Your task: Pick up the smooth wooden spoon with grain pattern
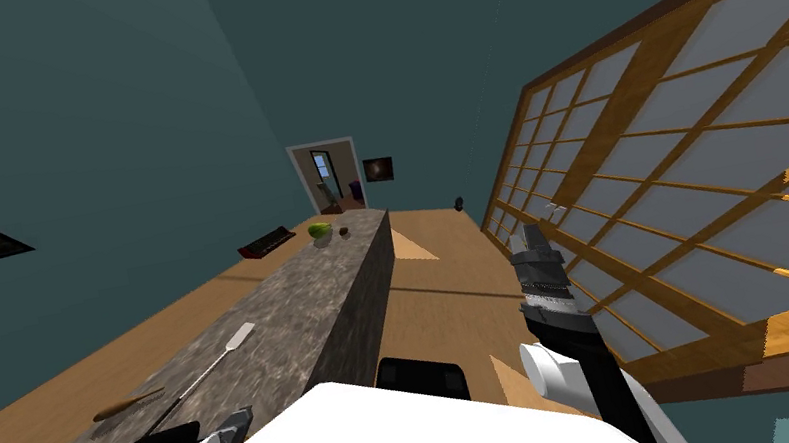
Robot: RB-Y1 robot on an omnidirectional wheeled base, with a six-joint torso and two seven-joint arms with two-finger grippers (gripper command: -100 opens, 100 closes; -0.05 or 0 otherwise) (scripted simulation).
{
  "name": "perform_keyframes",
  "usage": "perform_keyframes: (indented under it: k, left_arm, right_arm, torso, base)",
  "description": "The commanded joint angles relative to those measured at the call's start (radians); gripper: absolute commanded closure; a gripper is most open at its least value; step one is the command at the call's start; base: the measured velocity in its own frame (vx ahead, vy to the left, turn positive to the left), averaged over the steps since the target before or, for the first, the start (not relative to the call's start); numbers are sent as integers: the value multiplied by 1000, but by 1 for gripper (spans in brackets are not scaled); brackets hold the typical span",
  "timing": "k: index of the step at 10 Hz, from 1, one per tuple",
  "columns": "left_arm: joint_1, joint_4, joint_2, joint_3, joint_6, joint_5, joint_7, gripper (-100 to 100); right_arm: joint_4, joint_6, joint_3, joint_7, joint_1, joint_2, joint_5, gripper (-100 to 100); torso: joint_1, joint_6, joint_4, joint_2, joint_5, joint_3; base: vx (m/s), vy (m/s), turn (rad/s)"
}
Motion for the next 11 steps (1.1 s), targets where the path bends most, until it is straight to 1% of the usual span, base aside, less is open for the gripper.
perform_keyframes:
  k: [1,2,9,10,11]
  left_arm:
    - [10,-14,19,-16,14,-4,37,100]
    - [17,-25,32,-26,25,-8,66,100]
    - [66,-98,125,-95,100,-32,265,100]
    - [66,-98,125,-95,100,-32,272,100]
    - [65,-97,123,-94,98,-32,263,100]
  right_arm:
    - [0,0,0,0,0,0,0,0]
    - [0,0,0,0,0,0,0,0]
    - [0,0,0,0,0,0,0,0]
    - [0,0,0,0,0,0,0,0]
    - [0,0,0,0,0,0,0,0]
  torso:
    - [0,0,0,0,0,0]
    - [0,1,0,1,0,1]
    - [0,0,1,3,0,2]
    - [0,0,1,3,0,2]
    - [0,0,0,3,0,1]
  base:
    - [-34,7,-151]
    - [-57,12,-210]
    - [-51,4,-110]
    - [-31,3,-39]
    - [-11,0,-1]
